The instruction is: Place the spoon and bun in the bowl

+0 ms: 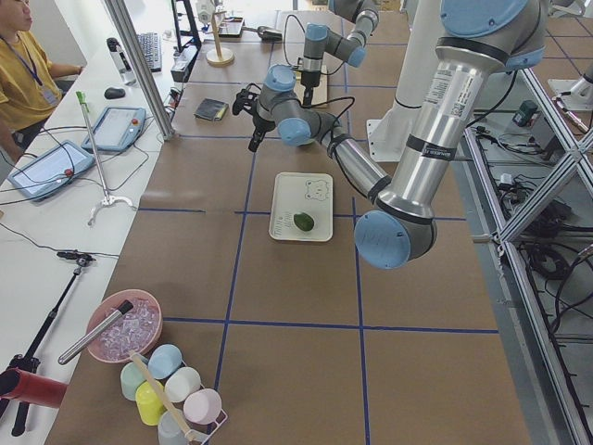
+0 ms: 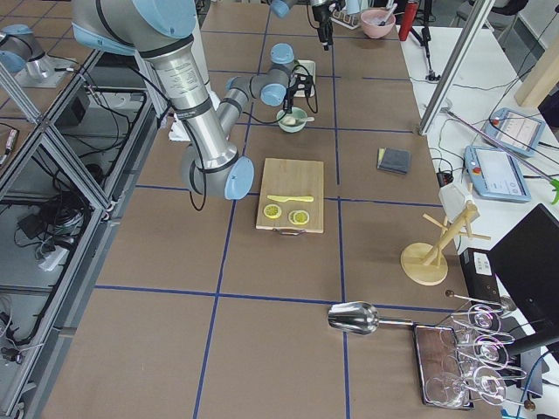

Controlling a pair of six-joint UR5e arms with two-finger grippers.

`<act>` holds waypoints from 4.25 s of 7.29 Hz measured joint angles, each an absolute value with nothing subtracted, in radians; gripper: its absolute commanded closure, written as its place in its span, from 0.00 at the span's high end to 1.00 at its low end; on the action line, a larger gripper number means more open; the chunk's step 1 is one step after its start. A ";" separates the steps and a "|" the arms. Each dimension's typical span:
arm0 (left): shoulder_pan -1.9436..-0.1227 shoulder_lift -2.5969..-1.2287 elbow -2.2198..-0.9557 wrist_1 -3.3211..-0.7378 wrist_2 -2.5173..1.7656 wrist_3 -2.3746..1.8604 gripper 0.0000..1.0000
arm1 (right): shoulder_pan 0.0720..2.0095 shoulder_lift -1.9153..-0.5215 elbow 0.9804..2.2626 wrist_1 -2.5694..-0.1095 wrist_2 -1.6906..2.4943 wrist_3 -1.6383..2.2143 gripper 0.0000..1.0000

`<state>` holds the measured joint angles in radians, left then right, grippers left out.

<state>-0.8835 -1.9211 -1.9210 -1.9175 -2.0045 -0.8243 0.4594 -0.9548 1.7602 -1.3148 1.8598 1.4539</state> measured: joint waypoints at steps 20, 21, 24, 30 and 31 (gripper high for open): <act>-1.477 -1.645 -1.658 -1.572 -2.300 0.227 1.00 | 1.506 -1.619 1.708 -1.624 2.351 -0.249 1.00; -1.483 -1.628 -1.658 -1.564 -2.309 0.208 1.00 | 1.506 -1.614 1.705 -1.626 2.355 -0.244 1.00; -1.507 -1.592 -1.650 -1.560 -2.348 0.063 1.00 | 1.506 -1.609 1.704 -1.630 2.385 -0.240 1.00; -1.543 -1.582 -1.663 -1.564 -2.356 0.045 1.00 | 1.507 -1.591 1.713 -1.640 2.391 -0.239 1.00; -1.545 -1.581 -1.669 -1.563 -2.356 0.045 1.00 | 1.508 -1.590 1.713 -1.642 2.390 -0.239 1.00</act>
<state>-1.5449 -1.5810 -1.6690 -1.5633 -2.3561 0.0446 1.5077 -1.5895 1.7126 -1.6417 2.3896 -0.2393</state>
